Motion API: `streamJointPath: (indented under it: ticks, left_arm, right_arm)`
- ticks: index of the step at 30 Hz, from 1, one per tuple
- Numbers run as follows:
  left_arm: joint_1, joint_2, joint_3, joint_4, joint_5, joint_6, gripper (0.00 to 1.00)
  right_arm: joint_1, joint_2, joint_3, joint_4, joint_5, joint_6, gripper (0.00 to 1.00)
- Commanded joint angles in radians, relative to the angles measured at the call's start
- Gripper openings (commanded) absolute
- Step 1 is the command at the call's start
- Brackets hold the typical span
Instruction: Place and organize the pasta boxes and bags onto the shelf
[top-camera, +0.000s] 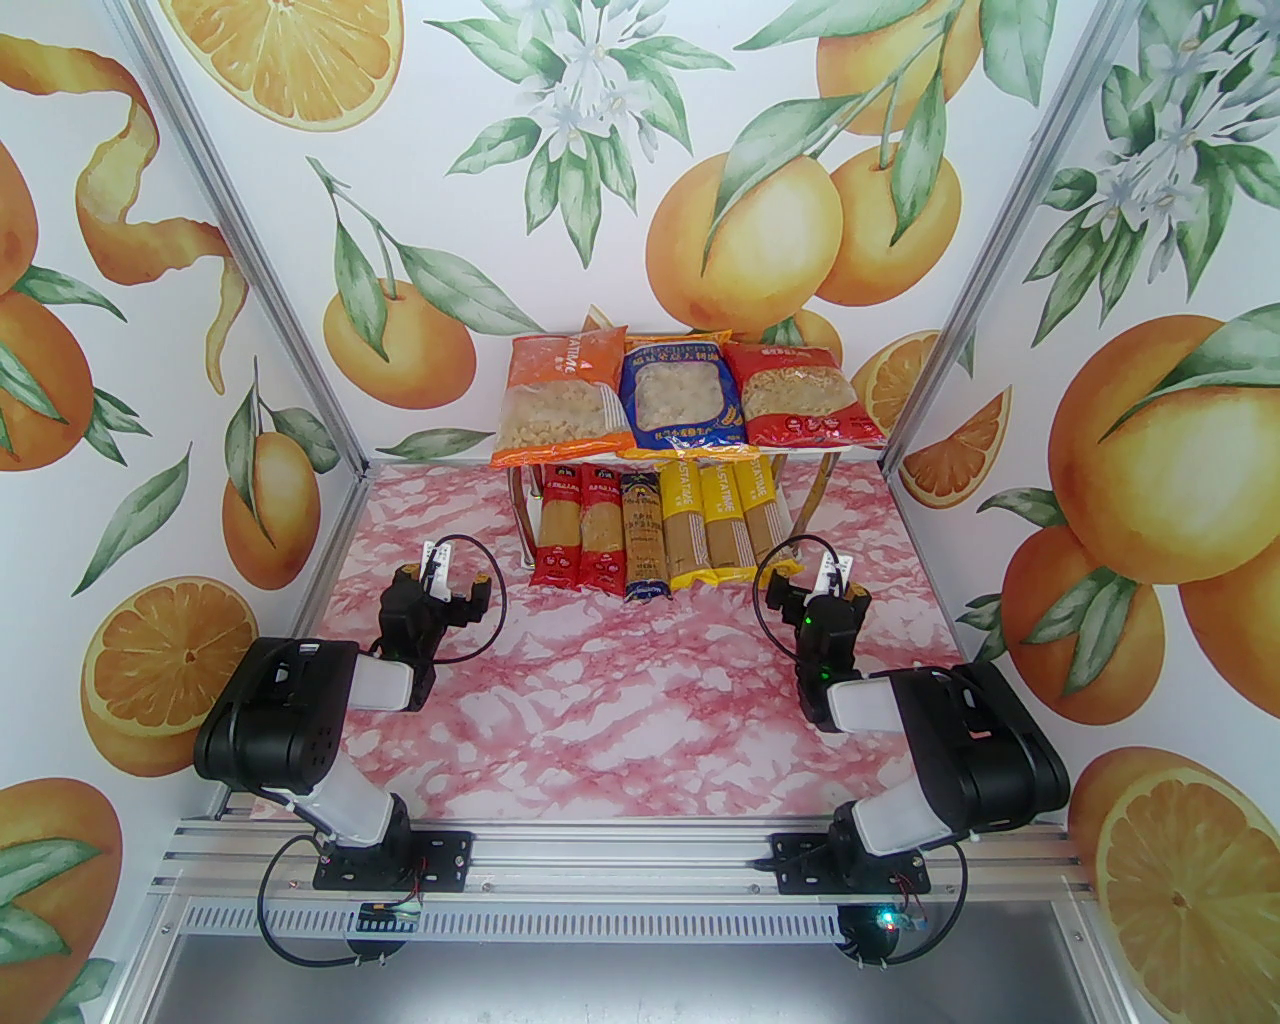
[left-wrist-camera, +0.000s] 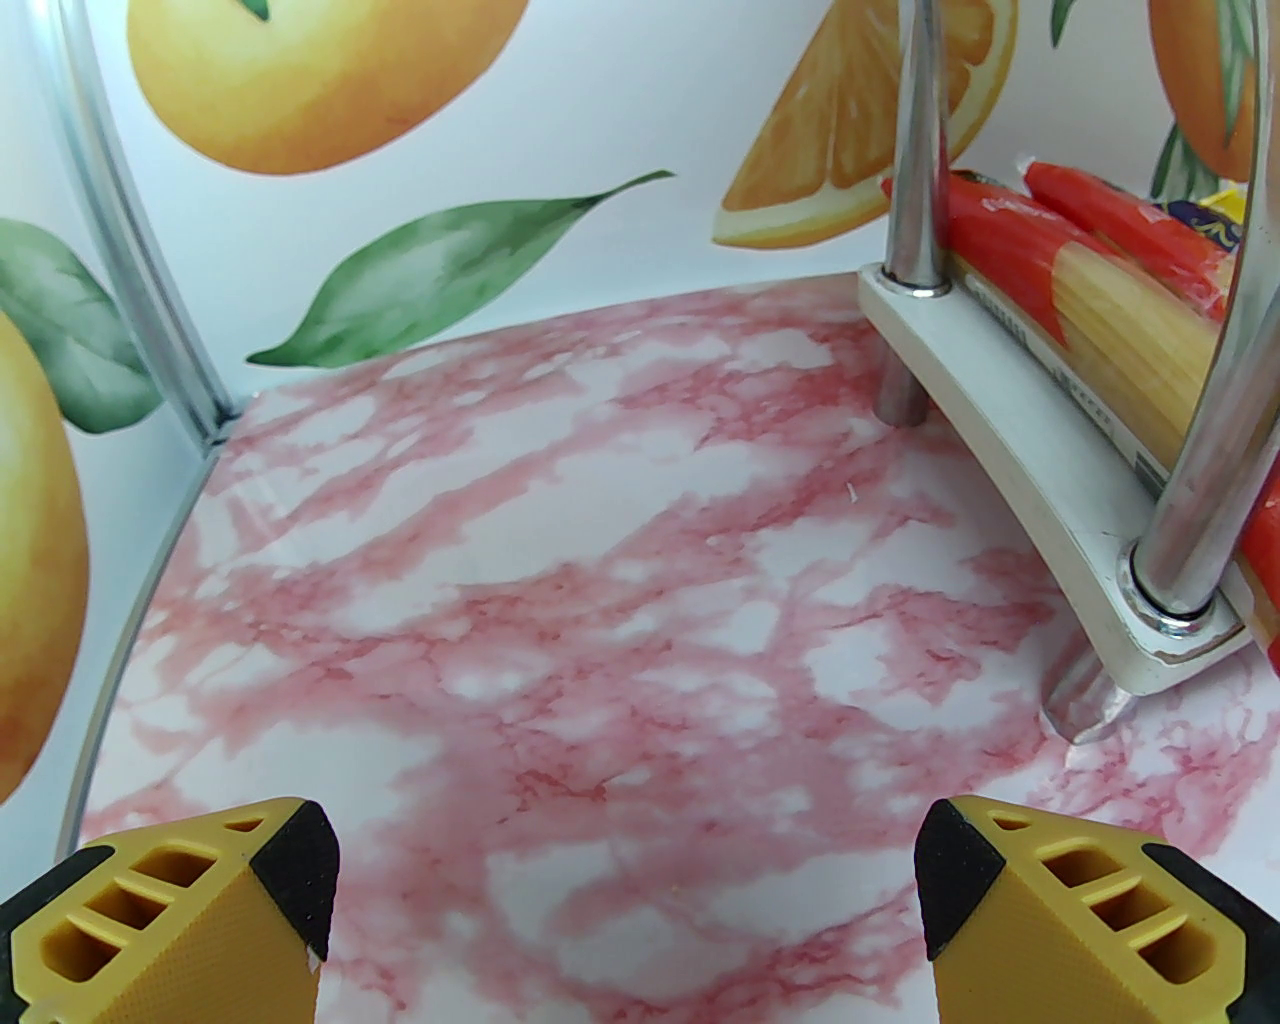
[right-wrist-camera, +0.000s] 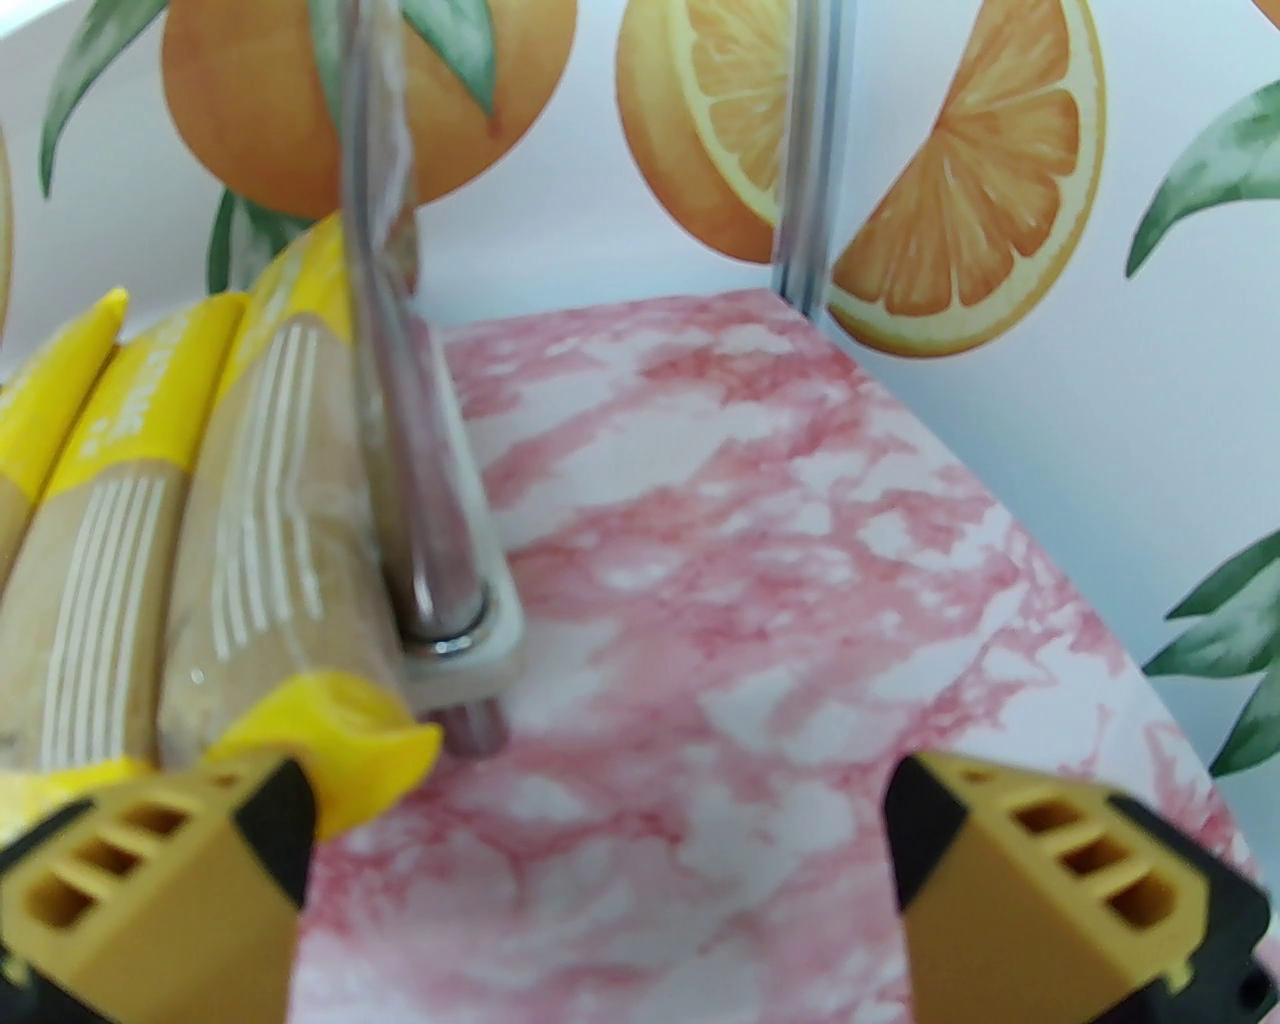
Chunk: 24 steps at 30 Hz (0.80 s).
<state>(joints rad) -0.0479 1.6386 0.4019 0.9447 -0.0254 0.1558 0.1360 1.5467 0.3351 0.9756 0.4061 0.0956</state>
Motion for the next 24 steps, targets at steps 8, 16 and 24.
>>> streamJointPath:
  ticks: [8, 16, 24]
  left_arm:
    - [0.005, 0.004, 0.025, 0.008, 0.012, -0.010, 1.00]
    - [0.006, 0.004, 0.026, 0.008, 0.012, -0.010, 1.00]
    - [0.008, 0.006, 0.031, -0.003, 0.015, -0.010, 1.00]
  right_arm:
    - [-0.003, 0.013, 0.018, 0.011, -0.025, -0.013, 1.00]
    - [-0.002, 0.012, 0.018, 0.010, -0.025, -0.013, 1.00]
    - [-0.002, 0.012, 0.018, 0.011, -0.025, -0.013, 1.00]
